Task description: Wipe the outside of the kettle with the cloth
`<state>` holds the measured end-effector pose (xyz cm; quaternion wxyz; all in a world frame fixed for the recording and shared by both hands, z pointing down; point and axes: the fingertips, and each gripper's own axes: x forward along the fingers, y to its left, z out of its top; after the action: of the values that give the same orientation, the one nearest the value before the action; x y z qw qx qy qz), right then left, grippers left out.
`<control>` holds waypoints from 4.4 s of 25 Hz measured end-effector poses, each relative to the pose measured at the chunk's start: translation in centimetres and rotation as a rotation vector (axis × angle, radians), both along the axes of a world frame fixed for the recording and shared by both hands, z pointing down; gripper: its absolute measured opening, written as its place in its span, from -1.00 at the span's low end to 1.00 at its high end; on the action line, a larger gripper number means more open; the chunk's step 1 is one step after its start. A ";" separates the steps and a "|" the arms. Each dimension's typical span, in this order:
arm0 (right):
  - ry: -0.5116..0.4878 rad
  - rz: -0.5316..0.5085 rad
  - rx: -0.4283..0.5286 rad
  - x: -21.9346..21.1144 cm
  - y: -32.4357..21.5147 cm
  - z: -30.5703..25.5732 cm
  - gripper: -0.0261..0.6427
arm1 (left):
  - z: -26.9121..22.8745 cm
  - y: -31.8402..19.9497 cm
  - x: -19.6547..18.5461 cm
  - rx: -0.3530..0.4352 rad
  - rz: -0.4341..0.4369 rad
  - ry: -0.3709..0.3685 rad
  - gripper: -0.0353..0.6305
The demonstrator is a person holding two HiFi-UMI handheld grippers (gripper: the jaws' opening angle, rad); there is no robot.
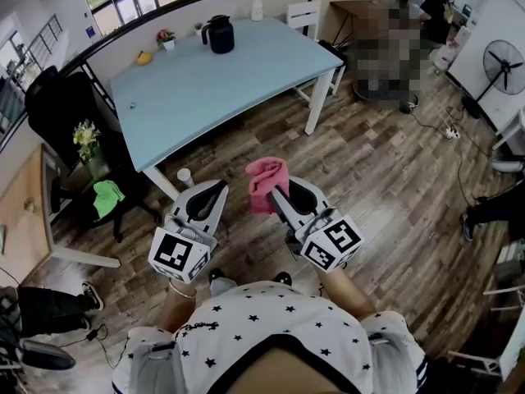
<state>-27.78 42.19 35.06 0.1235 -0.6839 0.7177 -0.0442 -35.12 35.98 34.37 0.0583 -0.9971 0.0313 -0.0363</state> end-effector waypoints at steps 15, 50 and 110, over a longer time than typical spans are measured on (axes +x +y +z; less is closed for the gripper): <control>-0.021 -0.025 0.011 3.9 5.3 0.6 -0.64 | 0.8 5.8 3.4 -0.008 -0.030 -0.003 -0.80; -0.018 0.101 -0.044 15.8 -9.7 0.4 -0.64 | 1.0 -10.6 15.9 -0.072 0.075 0.045 -0.80; -0.065 -0.089 -0.069 26.7 -37.1 2.1 -0.63 | 3.7 -36.1 24.9 -0.108 -0.125 0.001 -0.80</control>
<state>-1.06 5.04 37.17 0.1210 -0.6532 0.7411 -0.0968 -10.22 -0.12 38.08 0.0018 -0.9949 0.0917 -0.0413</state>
